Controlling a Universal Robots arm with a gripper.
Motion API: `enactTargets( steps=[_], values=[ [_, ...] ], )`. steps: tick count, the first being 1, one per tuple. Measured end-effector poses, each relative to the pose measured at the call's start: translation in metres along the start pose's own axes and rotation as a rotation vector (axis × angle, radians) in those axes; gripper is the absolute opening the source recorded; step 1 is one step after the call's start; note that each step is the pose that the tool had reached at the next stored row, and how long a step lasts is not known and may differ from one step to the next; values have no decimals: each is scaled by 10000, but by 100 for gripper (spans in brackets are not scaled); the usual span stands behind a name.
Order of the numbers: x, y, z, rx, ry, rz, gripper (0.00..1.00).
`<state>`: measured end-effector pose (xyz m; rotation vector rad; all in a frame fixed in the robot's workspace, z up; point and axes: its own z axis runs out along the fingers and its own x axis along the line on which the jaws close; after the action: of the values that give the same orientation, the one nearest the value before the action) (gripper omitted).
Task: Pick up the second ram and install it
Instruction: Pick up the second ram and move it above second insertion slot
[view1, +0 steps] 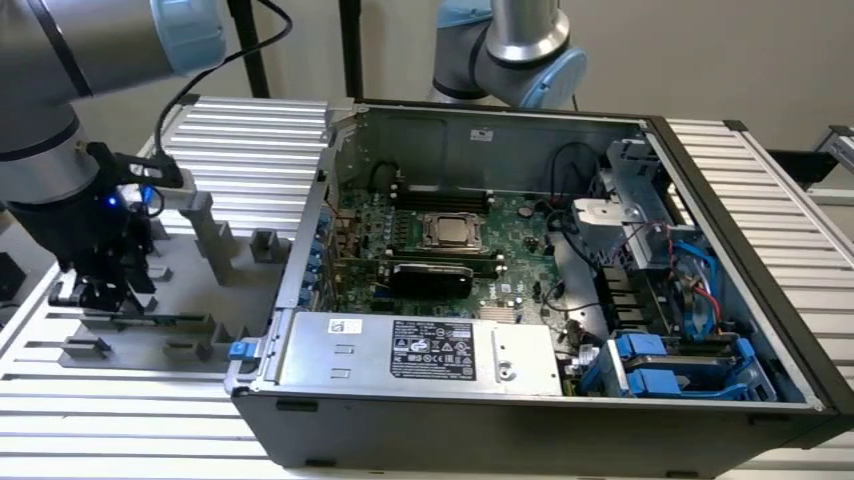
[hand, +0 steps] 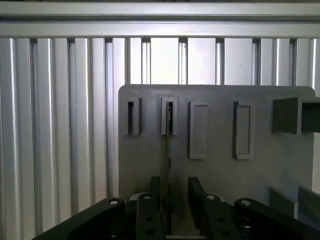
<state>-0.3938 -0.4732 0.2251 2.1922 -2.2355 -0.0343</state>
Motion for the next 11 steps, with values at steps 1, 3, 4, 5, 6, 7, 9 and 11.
enactTargets(
  steps=[1, 3, 4, 5, 6, 7, 9, 11],
  values=[
    [3, -1, 19, 0, -2, 33, 100],
    [8, -1, 55, 1, -9, 79, 100],
    [10, -2, 74, 2, -17, 93, 100],
    [10, -3, 91, 2, -24, 103, 100],
    [11, -3, 109, 2, -32, 109, 100],
    [12, -4, 128, 3, -42, 114, 100],
    [13, -4, 163, 3, -60, 118, 100],
    [13, -5, 201, 4, -82, 117, 100]
  ],
)
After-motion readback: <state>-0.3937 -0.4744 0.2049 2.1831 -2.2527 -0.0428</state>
